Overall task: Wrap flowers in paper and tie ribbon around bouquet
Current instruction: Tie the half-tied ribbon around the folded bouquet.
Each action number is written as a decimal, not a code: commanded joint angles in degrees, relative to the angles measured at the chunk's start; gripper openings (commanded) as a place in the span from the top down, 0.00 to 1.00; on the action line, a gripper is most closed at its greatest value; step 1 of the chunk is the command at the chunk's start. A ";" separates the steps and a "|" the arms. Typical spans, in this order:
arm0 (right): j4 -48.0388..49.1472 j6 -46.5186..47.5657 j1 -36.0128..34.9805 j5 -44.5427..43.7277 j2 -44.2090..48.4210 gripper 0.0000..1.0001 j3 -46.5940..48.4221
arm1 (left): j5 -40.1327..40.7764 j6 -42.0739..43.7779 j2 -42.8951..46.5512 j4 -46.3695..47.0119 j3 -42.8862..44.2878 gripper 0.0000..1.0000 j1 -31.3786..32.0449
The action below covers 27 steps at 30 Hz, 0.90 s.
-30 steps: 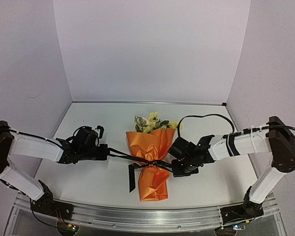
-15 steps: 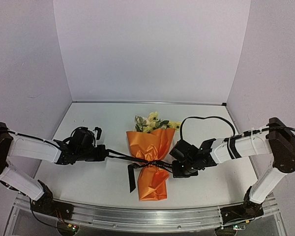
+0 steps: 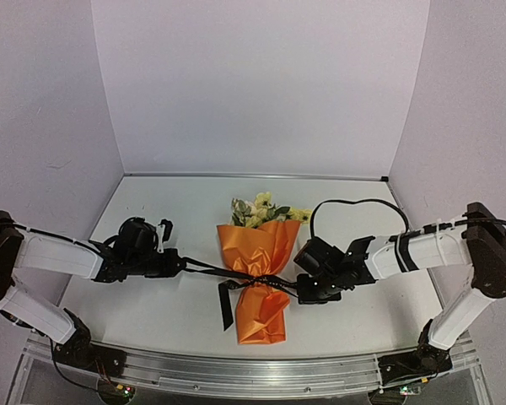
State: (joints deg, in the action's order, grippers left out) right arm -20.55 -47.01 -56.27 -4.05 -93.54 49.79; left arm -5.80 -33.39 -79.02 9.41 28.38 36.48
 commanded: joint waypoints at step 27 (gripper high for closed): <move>-21.39 5.71 0.58 -6.87 22.32 0.02 3.30 | 1.97 5.56 22.91 -24.57 19.91 0.00 0.17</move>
State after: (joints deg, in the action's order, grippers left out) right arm -37.24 -41.80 -56.27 -2.21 -77.37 55.03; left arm -6.59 -28.37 -58.22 -12.28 41.59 36.60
